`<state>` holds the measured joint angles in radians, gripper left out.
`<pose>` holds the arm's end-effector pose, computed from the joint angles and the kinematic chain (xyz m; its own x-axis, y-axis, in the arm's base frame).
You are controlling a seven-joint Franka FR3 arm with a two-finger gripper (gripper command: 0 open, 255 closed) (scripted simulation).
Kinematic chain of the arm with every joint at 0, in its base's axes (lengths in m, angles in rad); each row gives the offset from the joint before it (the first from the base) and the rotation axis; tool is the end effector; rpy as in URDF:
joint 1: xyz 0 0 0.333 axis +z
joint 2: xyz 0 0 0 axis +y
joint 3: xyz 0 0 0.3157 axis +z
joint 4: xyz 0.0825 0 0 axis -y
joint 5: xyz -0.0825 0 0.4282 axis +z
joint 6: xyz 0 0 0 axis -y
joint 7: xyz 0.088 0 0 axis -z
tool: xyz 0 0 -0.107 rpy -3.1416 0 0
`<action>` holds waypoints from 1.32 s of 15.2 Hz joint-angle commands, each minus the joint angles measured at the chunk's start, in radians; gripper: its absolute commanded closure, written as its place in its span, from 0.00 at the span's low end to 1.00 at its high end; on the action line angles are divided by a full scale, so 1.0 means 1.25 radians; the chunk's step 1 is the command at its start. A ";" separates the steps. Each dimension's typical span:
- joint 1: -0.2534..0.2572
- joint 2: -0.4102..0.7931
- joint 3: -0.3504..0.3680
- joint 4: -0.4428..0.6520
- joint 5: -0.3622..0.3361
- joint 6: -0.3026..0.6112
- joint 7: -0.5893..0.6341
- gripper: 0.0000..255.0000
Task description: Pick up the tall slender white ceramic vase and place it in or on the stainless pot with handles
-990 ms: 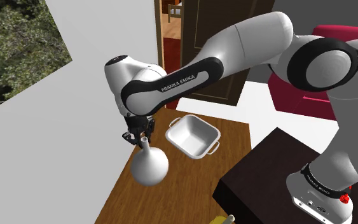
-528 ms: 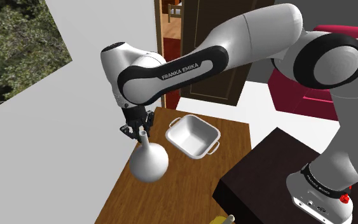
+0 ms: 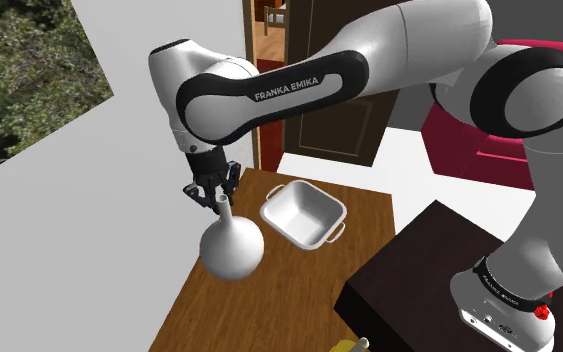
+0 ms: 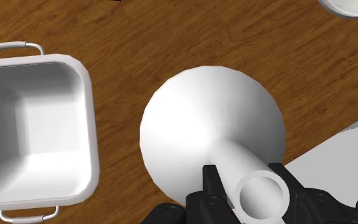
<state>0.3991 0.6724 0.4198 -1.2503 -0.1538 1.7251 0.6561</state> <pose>0.5766 0.4900 0.3656 0.9747 0.1310 -0.1809 0.1334 -0.9911 0.0009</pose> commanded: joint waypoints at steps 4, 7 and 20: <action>0.003 -0.010 0.003 0.039 0.004 -0.047 -0.001 1.00; -0.014 -0.036 0.004 0.023 0.010 -0.057 -0.013 1.00; -0.213 -0.267 -0.021 -0.186 0.074 -0.077 -0.211 1.00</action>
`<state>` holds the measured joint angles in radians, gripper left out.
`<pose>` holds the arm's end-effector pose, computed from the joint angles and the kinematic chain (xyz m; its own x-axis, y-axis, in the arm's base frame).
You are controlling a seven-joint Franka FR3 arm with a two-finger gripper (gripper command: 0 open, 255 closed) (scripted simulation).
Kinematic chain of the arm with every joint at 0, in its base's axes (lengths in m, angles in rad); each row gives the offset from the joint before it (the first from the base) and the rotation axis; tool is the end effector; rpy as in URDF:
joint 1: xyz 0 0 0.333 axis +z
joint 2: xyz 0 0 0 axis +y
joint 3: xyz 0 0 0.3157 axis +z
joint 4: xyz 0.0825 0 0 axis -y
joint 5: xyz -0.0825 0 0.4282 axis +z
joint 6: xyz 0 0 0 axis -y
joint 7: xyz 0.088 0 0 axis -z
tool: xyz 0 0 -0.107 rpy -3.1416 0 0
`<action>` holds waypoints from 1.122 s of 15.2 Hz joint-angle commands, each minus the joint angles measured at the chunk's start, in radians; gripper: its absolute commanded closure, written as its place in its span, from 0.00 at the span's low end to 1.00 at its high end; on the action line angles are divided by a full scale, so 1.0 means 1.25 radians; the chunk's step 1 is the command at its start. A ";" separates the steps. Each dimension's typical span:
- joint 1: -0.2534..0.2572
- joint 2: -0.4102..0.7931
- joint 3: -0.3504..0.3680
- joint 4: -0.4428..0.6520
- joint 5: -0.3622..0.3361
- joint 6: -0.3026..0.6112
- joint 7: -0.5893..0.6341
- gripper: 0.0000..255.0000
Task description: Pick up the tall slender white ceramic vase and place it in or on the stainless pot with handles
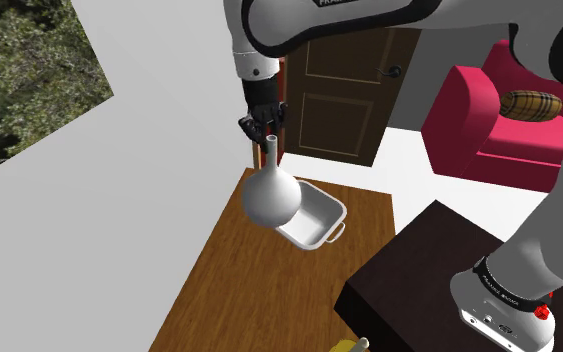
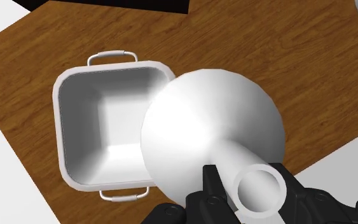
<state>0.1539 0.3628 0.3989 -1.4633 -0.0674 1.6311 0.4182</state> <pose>0.6055 0.3249 0.4646 0.9749 0.1298 -0.1810 0.1322 -0.9912 0.0011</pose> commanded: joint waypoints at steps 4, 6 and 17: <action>-0.066 -0.064 -0.023 -0.035 0.016 -0.027 -0.088 1.00; -0.089 -0.082 -0.034 -0.037 0.019 -0.041 -0.122 1.00; -0.168 -0.122 -0.080 -0.058 0.020 -0.059 -0.245 1.00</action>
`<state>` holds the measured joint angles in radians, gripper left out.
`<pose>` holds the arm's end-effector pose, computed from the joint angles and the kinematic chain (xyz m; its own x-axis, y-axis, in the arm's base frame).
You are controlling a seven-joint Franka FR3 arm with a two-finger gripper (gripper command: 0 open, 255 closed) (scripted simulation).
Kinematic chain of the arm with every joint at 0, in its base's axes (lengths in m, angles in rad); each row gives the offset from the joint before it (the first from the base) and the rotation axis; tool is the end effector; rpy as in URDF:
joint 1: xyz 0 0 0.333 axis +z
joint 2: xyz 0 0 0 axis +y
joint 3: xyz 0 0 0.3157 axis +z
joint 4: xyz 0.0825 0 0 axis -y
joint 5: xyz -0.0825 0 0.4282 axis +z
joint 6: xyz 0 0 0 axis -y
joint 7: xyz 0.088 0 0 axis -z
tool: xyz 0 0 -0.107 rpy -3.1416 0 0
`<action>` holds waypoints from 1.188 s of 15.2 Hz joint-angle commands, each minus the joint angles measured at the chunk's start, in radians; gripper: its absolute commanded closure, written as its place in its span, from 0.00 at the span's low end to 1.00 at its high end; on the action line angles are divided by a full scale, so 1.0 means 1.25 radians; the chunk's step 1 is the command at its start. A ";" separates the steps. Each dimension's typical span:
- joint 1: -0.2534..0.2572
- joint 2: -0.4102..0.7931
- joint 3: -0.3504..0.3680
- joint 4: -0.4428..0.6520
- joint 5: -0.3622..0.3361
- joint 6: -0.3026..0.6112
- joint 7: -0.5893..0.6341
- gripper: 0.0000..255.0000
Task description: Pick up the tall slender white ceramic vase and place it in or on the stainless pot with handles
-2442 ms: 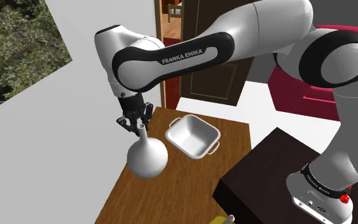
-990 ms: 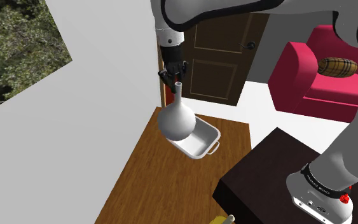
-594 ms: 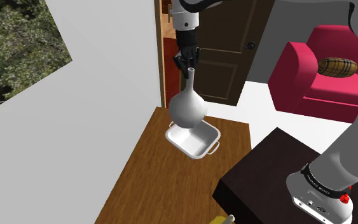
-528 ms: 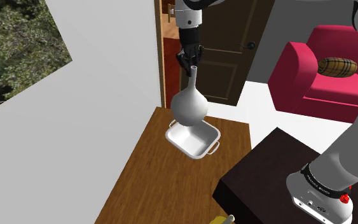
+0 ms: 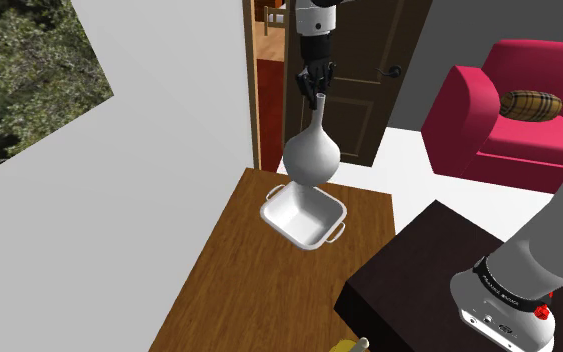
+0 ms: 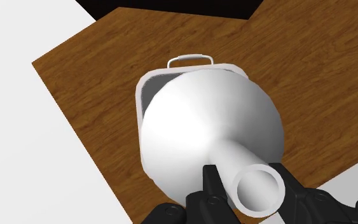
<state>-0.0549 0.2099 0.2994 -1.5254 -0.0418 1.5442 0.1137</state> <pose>0.6323 0.1371 0.5194 0.9747 0.1303 -0.1818 0.1326 -0.9912 0.0004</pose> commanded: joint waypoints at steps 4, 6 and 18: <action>-0.002 -0.001 -0.001 -0.053 0.000 0.054 -0.002 1.00; -0.003 0.000 -0.002 -0.074 -0.001 0.075 -0.002 1.00; -0.003 0.019 -0.004 -0.178 -0.007 0.198 0.001 1.00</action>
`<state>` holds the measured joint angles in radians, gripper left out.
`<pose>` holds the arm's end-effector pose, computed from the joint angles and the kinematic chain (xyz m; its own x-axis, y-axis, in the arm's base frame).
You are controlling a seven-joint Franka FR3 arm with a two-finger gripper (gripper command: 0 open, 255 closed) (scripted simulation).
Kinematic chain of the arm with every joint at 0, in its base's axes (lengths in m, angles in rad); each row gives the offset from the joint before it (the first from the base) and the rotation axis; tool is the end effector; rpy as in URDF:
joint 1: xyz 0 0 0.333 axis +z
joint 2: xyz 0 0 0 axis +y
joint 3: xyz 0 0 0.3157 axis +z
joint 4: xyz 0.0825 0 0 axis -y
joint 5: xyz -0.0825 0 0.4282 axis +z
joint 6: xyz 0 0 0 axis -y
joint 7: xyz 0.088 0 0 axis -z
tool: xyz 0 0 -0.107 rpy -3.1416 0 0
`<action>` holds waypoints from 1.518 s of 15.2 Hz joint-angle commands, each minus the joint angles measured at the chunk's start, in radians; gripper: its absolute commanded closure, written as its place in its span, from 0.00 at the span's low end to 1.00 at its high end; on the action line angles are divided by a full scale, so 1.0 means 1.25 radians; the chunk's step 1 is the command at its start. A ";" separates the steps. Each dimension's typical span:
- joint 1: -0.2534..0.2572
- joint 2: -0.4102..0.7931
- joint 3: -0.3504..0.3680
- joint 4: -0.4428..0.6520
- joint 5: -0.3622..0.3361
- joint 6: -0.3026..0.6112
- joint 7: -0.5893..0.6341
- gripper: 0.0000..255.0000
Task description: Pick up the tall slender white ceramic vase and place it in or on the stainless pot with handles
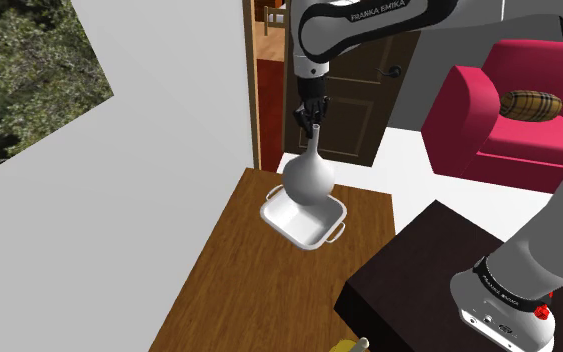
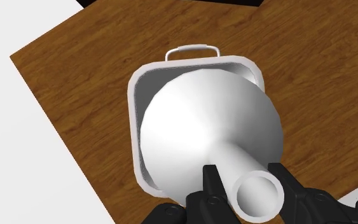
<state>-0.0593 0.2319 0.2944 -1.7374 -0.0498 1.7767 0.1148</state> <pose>0.6303 0.1359 0.4151 0.9745 0.1310 -0.1823 0.1332 -0.9911 0.0002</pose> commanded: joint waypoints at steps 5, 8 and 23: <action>0.001 0.017 -0.002 -0.043 -0.006 0.061 0.003 1.00; 0.002 0.028 -0.003 -0.061 -0.009 0.090 0.005 1.00; 0.004 0.064 -0.007 -0.101 -0.021 0.164 0.012 1.00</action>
<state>-0.0540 0.3122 0.2861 -1.8649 -0.0764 1.9817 0.1303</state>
